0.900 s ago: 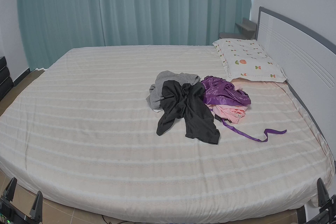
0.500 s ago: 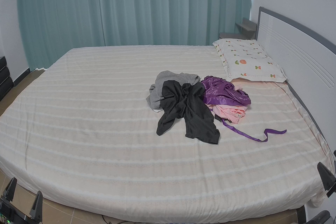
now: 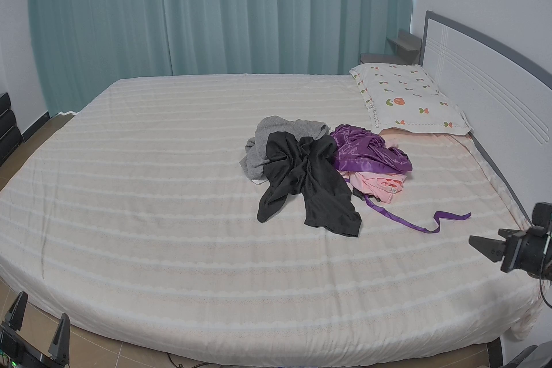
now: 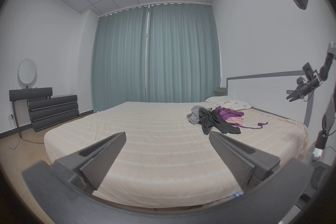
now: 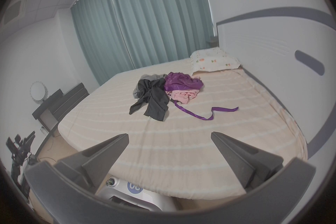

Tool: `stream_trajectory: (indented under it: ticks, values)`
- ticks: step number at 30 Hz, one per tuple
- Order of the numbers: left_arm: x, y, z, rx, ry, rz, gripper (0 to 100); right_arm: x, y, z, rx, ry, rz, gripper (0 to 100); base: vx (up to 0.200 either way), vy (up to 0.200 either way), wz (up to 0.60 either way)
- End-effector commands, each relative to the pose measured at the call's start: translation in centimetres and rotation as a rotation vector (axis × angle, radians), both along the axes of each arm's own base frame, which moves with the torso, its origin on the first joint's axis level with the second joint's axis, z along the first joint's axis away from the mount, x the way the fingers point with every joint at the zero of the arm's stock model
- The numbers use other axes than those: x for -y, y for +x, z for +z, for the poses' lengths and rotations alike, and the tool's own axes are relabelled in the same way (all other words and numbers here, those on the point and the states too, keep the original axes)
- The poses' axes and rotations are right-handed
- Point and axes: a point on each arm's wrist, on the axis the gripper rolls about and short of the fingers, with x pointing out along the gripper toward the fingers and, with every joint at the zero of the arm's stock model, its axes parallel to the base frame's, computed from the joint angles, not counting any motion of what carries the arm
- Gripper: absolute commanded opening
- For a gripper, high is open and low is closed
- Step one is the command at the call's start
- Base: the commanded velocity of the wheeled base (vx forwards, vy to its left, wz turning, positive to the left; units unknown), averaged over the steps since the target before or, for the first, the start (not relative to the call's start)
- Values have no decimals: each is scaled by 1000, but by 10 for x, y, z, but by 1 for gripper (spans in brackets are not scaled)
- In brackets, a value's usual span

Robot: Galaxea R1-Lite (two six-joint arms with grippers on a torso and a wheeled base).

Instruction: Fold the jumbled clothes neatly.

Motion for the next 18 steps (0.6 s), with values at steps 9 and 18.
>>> stream_trajectory:
  ticks: [9,18]
  values:
    - [0,0,-5,1,0,1,100,-64,238,-127,-256,143,-30,100,0,0,0]
    - [0,0,-5,1,0,1,100,-108,289,-174,-267,159,-15,100,0,0,0]
